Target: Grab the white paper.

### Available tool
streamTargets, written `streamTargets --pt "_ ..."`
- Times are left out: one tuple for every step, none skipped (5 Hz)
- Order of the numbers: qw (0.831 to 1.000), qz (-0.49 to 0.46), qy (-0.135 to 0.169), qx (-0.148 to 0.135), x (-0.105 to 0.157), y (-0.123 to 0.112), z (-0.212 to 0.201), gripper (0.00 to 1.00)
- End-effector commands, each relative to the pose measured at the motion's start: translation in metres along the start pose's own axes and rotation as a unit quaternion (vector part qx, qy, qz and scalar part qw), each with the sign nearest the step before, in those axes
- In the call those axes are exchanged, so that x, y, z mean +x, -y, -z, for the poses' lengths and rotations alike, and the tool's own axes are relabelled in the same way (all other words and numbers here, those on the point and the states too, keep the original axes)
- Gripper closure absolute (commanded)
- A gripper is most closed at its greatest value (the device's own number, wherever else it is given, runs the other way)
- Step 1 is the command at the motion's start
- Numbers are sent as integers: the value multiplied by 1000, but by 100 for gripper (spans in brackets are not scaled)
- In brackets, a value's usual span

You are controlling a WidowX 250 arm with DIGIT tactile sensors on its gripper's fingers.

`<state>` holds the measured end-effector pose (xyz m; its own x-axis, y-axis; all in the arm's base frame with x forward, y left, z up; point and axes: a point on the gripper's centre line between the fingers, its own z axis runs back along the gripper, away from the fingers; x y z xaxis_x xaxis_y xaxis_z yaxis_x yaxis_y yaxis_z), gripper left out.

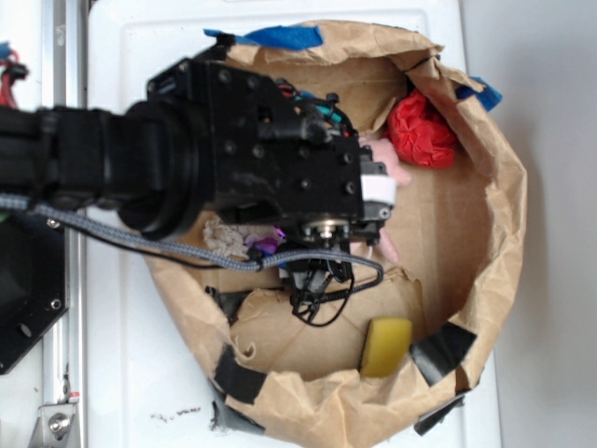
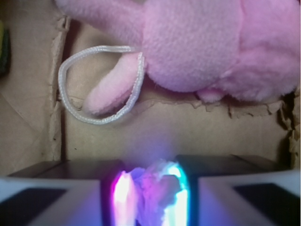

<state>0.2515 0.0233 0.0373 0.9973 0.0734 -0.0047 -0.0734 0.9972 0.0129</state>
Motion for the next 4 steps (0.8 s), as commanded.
streamTargets --pt "1000 15 20 2 1 5 -11 100" --pt "999 23 27 -8 -2 12 -27 100" --pt "999 17 28 -15 -7 19 -64 100" --pt "999 -1 -3 -39 -9 22 -106 100"
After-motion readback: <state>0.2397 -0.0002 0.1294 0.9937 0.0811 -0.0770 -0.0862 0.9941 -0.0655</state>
